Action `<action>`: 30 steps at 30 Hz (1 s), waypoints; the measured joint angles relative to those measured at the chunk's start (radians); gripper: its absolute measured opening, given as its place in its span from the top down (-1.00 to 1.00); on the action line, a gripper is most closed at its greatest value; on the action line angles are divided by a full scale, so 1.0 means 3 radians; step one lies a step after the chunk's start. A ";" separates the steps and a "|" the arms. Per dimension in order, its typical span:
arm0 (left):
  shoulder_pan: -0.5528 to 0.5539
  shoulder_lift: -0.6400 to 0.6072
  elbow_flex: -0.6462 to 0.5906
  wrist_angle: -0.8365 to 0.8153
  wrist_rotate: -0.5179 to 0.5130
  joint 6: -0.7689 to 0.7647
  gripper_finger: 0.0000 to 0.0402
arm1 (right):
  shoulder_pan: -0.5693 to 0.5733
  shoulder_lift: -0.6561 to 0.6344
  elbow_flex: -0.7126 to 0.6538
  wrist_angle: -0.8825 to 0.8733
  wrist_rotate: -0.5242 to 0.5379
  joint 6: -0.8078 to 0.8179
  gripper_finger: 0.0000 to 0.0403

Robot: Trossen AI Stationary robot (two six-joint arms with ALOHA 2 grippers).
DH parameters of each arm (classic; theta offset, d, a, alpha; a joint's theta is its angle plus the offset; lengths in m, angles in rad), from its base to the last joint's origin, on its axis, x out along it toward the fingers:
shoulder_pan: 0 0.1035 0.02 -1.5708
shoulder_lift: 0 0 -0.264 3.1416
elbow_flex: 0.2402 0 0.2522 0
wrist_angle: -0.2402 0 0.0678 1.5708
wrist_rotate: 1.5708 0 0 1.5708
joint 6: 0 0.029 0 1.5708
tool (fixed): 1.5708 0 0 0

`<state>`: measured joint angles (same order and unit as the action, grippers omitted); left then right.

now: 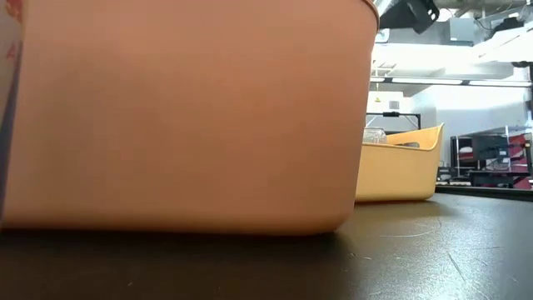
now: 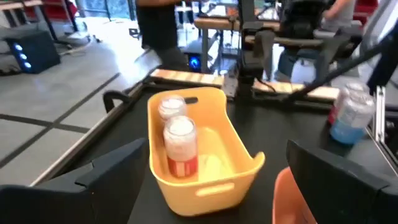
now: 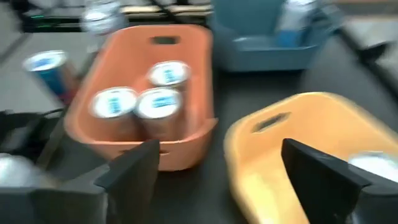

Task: Sort soda cans
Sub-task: Put the blue soda can into the blue bin

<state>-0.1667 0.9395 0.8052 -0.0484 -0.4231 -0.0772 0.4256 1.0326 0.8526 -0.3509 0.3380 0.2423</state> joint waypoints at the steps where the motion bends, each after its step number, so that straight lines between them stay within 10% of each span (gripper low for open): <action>1: -0.0032 0.0013 -0.0016 0.0009 -0.0027 -0.0018 -0.86 | 0.0055 0.0081 0.0065 -0.0050 -0.0045 0.0058 -0.86; 30: -0.0225 0.0020 -0.0023 0.0025 -0.0077 -0.0170 -0.87 | 0.1136 0.2333 0.1988 -0.1247 -0.0298 0.0733 -0.98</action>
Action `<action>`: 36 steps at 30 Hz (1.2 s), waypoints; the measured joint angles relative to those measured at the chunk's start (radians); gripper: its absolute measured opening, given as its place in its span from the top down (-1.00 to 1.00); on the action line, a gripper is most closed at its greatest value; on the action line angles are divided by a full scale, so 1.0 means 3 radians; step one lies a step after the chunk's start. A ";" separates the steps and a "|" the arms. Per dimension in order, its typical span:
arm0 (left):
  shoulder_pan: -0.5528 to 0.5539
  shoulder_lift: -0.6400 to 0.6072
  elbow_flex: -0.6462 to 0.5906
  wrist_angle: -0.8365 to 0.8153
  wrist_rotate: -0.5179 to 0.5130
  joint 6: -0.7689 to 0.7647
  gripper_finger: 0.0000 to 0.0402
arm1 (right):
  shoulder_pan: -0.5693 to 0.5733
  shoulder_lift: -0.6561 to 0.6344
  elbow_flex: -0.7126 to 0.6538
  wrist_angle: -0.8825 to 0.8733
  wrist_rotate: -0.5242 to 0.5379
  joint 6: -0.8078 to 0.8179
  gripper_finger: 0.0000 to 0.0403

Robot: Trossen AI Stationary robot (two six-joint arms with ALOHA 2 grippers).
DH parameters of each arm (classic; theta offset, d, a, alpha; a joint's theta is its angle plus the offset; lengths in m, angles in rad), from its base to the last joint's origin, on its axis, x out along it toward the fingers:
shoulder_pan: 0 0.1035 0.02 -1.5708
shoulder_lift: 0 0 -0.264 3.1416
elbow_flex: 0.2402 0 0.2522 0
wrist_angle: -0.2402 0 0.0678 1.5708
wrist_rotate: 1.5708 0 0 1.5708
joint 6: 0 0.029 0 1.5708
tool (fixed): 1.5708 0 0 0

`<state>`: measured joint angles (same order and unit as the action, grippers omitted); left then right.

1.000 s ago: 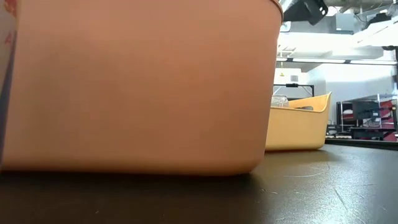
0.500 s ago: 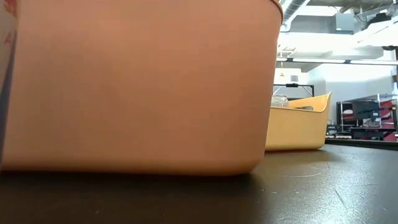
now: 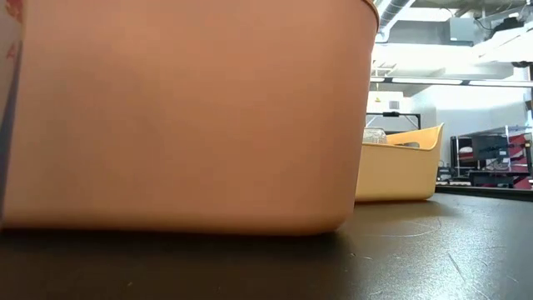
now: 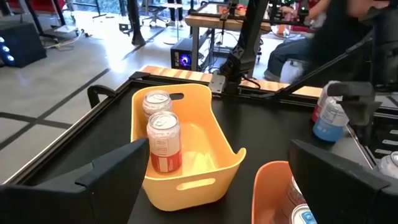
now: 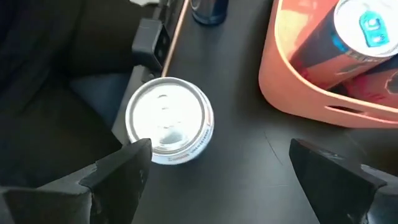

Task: Sort soda cans
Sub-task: Put the blue soda can into the blue bin

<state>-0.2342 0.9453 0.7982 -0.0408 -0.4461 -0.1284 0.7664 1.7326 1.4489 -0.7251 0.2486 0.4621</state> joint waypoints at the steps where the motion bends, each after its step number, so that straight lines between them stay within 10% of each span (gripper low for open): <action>1: -0.0006 0.0001 0.0000 0.0001 -0.0005 0.0000 -0.87 | -0.0006 0.0018 0.0030 -0.0002 -0.0022 -0.0010 -0.99; 22: -0.0412 0.0582 0.0188 0.0728 0.0420 0.0425 -0.87 | -0.0133 0.0021 0.0386 -0.0741 0.0085 0.0143 -0.99; 36: -0.0471 0.0672 0.0235 0.0556 0.0164 0.0361 -0.87 | 0.0316 -0.0400 0.0383 -0.2118 -0.0516 0.1938 -0.99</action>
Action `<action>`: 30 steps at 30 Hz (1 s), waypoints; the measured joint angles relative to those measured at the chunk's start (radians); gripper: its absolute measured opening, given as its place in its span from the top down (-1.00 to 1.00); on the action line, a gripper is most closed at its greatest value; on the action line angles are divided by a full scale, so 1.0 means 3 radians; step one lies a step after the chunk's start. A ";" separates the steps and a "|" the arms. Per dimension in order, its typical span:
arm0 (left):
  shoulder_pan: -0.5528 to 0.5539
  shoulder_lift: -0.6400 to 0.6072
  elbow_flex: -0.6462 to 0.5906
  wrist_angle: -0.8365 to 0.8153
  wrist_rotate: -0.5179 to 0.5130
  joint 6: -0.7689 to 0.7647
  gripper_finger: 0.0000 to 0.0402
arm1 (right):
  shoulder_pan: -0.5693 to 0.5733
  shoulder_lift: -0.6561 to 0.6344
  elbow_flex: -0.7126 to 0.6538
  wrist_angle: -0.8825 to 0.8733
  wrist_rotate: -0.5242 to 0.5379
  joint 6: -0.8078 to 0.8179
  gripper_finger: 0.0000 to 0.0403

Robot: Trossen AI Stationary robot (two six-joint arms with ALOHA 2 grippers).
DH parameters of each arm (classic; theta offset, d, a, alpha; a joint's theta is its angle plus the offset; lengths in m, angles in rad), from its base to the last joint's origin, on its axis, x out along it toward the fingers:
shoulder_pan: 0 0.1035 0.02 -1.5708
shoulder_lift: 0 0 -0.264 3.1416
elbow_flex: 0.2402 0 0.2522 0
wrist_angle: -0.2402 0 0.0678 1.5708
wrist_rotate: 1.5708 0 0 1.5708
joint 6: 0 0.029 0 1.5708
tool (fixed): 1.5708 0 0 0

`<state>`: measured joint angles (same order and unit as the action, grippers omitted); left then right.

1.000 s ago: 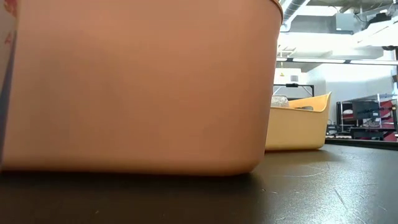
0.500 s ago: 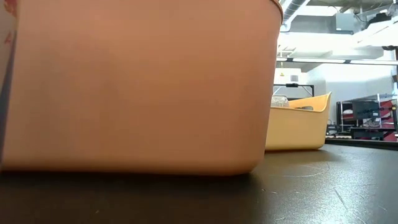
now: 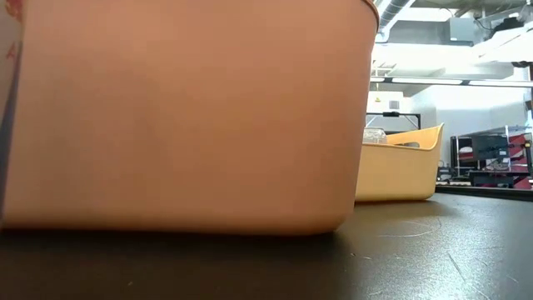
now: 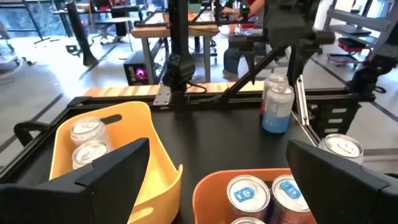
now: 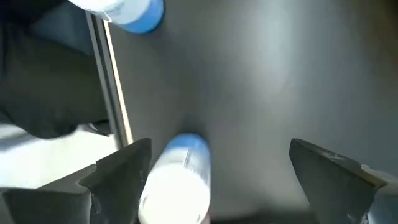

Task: Sort soda cans
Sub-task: Put the blue soda can into the blue bin

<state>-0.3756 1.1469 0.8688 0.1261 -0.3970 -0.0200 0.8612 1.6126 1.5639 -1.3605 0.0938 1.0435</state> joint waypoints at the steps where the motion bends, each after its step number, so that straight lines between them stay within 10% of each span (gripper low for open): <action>1: 0.0000 0.0000 0.0000 0.0000 -0.0002 0.0000 -0.87 | 0.0067 -0.0046 0.0000 -0.0046 -0.0007 0.0222 -0.99; 11: 0.0003 0.0001 0.0000 -0.0011 -0.0006 0.0060 -0.87 | 0.0766 -0.0015 -0.0103 0.0005 -0.0013 0.1540 -0.99; 30: 0.0079 0.0001 0.0000 -0.0038 -0.0015 0.0167 -0.87 | 0.0743 0.0321 -0.0175 0.0047 0.0015 0.1426 -0.99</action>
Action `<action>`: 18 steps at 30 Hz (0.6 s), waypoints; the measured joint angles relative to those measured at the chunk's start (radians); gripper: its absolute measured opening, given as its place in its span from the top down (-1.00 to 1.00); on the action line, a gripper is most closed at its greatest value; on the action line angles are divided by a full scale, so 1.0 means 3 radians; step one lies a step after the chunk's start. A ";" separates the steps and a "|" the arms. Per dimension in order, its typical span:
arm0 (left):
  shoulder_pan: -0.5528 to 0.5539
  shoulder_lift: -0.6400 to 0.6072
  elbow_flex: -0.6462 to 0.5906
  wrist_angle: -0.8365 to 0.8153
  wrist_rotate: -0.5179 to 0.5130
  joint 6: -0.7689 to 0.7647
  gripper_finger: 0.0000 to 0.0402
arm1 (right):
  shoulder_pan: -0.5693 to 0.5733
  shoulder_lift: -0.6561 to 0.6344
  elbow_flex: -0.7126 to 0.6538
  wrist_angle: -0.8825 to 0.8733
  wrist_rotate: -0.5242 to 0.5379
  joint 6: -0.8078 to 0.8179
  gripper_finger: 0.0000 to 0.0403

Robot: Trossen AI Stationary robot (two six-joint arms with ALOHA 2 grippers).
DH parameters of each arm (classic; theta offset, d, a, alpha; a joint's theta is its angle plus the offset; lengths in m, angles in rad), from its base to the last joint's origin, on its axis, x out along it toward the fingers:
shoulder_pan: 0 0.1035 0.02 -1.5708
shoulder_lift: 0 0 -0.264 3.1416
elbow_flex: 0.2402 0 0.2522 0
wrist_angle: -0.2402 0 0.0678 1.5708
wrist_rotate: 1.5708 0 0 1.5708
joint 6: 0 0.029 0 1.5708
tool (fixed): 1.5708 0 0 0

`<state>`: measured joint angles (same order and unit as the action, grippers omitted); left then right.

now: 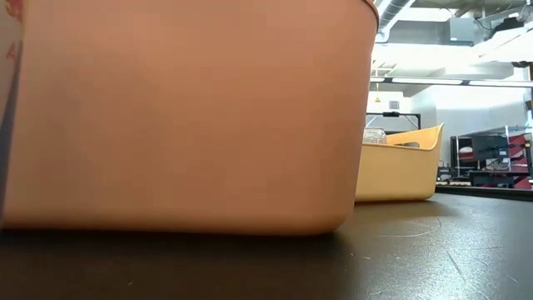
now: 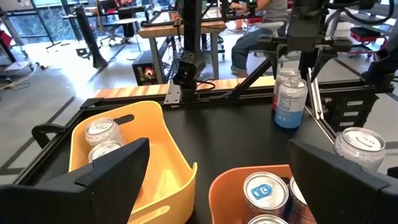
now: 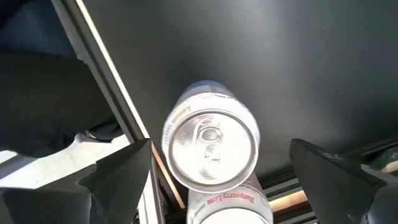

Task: Sort soda cans
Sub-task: Put the blue soda can into the blue bin

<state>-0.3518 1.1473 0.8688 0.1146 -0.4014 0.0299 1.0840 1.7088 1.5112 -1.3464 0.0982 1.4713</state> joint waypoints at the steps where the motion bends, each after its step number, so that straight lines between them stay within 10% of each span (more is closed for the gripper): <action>1: 0.0000 0.0000 0.0000 0.0000 0.0001 0.0001 -0.87 | 0.0000 0.0000 -0.0003 -0.0023 -0.0001 0.0026 -0.99; 18: 0.0000 0.0000 0.0000 0.0006 0.0002 0.0090 -0.87 | 0.0029 0.0068 -0.0263 0.0255 -0.0017 0.0145 -0.99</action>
<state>-0.3519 1.1473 0.8688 0.1165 -0.4007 0.0570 1.0927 1.7291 1.4322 -1.2698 0.0929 1.5149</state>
